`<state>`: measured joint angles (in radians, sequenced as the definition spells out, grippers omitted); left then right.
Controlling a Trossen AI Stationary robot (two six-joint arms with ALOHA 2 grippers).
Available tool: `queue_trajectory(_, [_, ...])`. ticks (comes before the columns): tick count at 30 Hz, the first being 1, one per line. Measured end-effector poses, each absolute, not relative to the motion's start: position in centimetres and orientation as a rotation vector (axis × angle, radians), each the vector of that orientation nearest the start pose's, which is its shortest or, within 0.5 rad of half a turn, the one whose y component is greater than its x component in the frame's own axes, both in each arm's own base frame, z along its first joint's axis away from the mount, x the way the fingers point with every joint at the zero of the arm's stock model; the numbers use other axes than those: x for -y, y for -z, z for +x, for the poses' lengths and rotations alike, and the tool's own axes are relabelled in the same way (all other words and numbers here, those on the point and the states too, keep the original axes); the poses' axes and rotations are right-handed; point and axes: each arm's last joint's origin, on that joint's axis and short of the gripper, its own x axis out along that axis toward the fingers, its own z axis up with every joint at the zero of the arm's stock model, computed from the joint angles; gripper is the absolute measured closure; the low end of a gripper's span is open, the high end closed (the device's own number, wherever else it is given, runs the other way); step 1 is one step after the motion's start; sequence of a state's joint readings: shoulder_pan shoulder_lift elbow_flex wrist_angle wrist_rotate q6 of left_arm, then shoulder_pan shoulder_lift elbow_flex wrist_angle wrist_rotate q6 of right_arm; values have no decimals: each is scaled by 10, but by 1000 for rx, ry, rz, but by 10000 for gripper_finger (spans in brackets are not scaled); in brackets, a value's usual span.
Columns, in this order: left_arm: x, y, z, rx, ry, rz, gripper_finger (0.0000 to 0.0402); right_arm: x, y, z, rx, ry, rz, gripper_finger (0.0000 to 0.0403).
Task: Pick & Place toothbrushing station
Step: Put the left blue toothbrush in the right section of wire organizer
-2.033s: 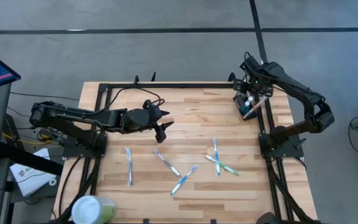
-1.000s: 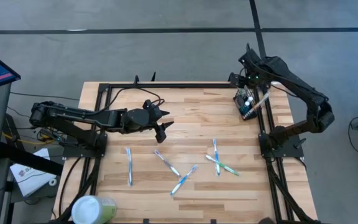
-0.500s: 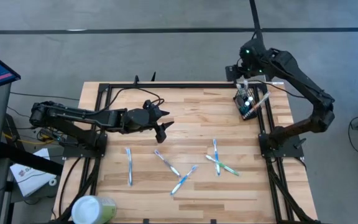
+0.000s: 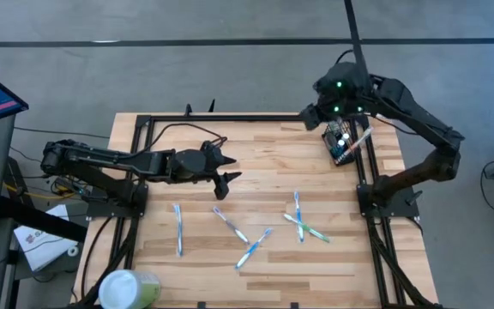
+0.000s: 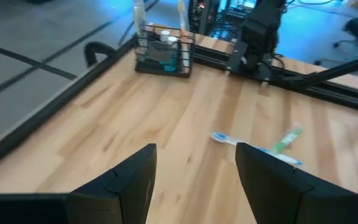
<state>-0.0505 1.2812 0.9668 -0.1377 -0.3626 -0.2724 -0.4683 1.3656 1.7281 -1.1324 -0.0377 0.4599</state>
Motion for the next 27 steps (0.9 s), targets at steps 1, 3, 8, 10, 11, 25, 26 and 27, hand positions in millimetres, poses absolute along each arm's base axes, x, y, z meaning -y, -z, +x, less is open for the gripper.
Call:
queue_trajectory(1, [4,-296,282,-399,-355,-186,188,104,-438,220,-653,557,617,257])
queue_trajectory(3, [5,-296,282,-400,-333,-222,188,94,-438,225,-663,509,587,260])
queue_trajectory(8, [7,-296,282,-402,-295,-316,188,72,-439,234,-681,399,547,268])
queue_trajectory(10, [7,-296,282,-402,-281,-359,188,65,-439,236,-689,368,536,272])
queue_trajectory(11, [8,-296,282,-402,-276,-384,188,61,-439,237,-693,352,530,274])
queue_trajectory(25, [23,-281,273,-540,-356,-770,188,7,-453,237,-607,208,454,283])
queue_trajectory(26, [26,-281,272,-540,-369,-792,188,3,-456,234,-585,191,443,283])
queue_trajectory(27, [28,-280,272,-540,-378,-816,188,-1,-459,231,-568,172,429,283])
